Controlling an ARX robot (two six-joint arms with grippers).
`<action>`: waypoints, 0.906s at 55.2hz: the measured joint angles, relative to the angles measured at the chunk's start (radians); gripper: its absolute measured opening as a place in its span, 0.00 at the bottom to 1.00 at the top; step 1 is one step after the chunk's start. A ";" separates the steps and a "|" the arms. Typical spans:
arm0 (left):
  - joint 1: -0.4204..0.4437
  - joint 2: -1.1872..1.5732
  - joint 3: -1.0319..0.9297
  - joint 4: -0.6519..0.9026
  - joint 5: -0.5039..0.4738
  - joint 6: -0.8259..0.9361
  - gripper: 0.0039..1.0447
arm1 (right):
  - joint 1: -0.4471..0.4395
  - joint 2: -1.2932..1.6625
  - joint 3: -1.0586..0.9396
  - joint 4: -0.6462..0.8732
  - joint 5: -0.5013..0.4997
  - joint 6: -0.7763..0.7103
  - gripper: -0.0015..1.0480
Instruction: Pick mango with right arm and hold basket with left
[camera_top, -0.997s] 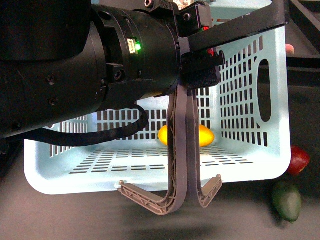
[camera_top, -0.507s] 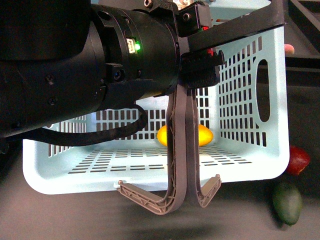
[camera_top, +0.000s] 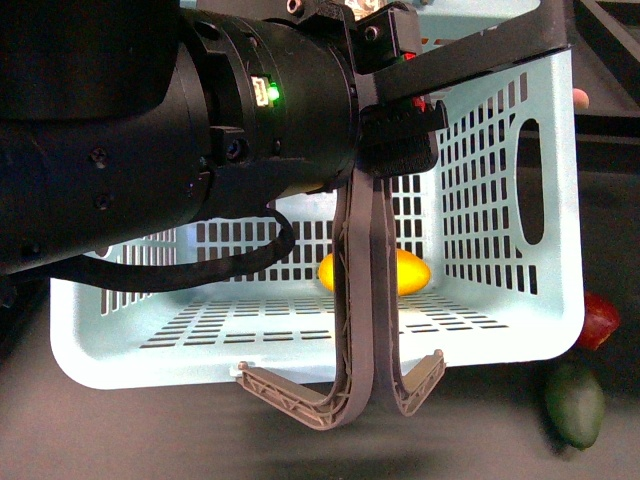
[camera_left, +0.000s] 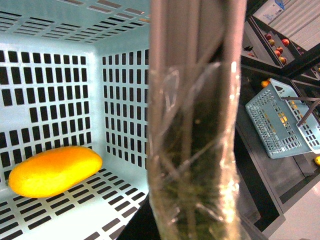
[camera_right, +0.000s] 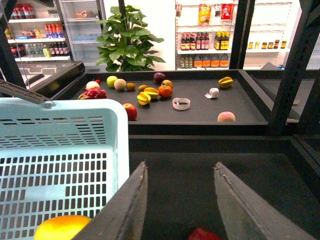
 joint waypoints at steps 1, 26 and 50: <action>0.000 0.000 0.000 0.000 0.000 0.000 0.05 | 0.000 -0.004 -0.002 -0.003 0.000 -0.001 0.24; 0.000 0.000 0.000 0.000 0.000 0.000 0.05 | 0.000 -0.161 -0.055 -0.092 0.000 -0.010 0.02; 0.000 0.000 0.000 0.000 0.000 0.000 0.05 | 0.000 -0.282 -0.055 -0.212 0.000 -0.010 0.02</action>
